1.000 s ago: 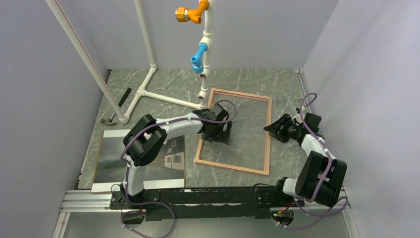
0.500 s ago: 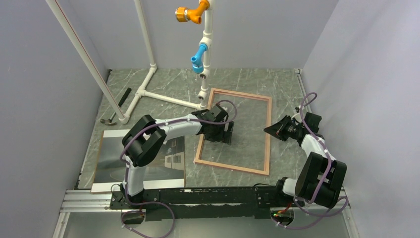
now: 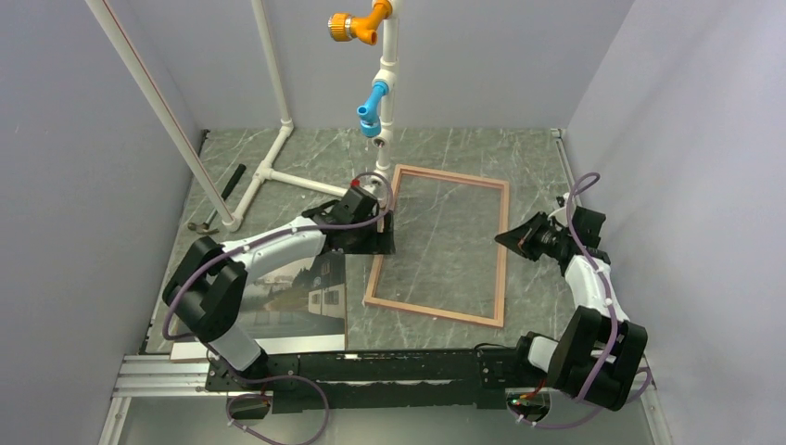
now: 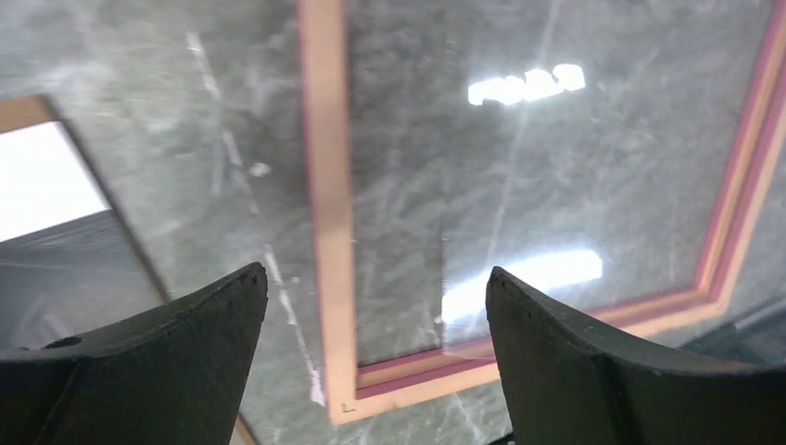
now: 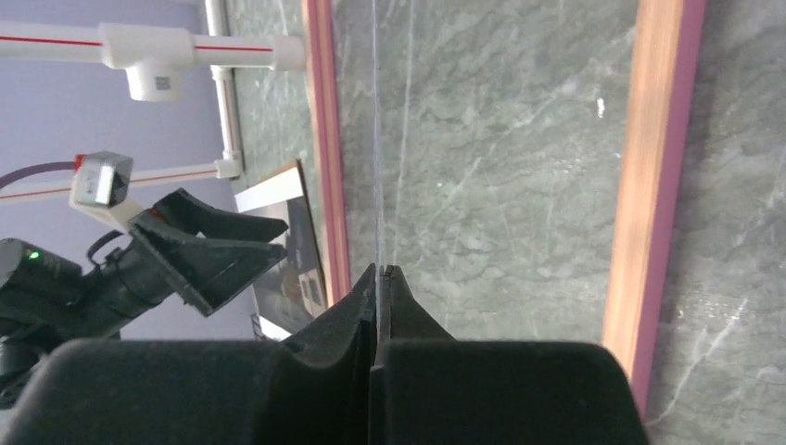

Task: Put the photo into the frame
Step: Pick up the photo frame item from the photo frame, then adjust the photo frame at the center of the board.

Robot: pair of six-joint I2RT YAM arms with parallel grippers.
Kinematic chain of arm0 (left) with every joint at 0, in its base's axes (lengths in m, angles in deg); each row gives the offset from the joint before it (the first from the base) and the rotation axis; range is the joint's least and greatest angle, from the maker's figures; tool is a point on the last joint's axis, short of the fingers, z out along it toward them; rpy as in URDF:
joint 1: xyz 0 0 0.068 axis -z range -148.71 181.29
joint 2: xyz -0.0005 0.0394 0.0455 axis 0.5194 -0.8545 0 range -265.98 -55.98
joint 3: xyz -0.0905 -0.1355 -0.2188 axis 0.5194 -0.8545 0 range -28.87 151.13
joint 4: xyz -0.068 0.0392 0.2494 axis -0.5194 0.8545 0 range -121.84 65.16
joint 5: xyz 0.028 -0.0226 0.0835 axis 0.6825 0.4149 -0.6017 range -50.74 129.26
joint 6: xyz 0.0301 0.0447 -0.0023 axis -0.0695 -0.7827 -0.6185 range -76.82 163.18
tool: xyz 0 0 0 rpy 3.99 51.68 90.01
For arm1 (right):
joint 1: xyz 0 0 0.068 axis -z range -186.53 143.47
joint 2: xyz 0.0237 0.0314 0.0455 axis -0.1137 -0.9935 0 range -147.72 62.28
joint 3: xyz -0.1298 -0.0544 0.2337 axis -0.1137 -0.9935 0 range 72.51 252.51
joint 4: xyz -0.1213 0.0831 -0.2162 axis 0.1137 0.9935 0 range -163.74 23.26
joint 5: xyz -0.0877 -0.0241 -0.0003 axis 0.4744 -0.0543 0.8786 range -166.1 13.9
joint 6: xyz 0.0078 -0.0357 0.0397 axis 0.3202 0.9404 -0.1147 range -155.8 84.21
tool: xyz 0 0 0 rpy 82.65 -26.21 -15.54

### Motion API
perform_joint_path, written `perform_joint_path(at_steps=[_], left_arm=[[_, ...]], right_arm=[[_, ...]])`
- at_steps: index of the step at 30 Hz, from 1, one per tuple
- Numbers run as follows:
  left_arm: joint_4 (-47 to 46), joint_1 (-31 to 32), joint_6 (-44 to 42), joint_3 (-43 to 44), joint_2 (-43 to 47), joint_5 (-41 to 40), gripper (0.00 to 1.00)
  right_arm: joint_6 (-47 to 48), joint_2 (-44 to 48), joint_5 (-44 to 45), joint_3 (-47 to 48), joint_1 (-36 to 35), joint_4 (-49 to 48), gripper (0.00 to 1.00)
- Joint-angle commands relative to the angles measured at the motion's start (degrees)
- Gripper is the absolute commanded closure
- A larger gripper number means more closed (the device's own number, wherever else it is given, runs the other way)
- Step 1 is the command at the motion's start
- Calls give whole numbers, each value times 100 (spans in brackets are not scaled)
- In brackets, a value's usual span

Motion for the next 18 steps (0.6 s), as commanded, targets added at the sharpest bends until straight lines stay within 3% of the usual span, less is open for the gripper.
perform_joint_path(at_steps=[1, 3, 12, 18], left_arm=[[186, -245, 25, -221, 11, -465, 10], [119, -335, -7, -201, -242, -277, 13], [-372, -262, -120, 60, -964, 463, 42], [-267, 82, -48, 147, -1059, 569, 69]], right_arm=[[-351, 378, 147, 630, 4, -39, 100], [-437, 452, 105, 777, -4, 39, 100], [-455, 550, -65, 1024, -3, 308, 100], [-446, 550, -206, 1149, -2, 385, 100]])
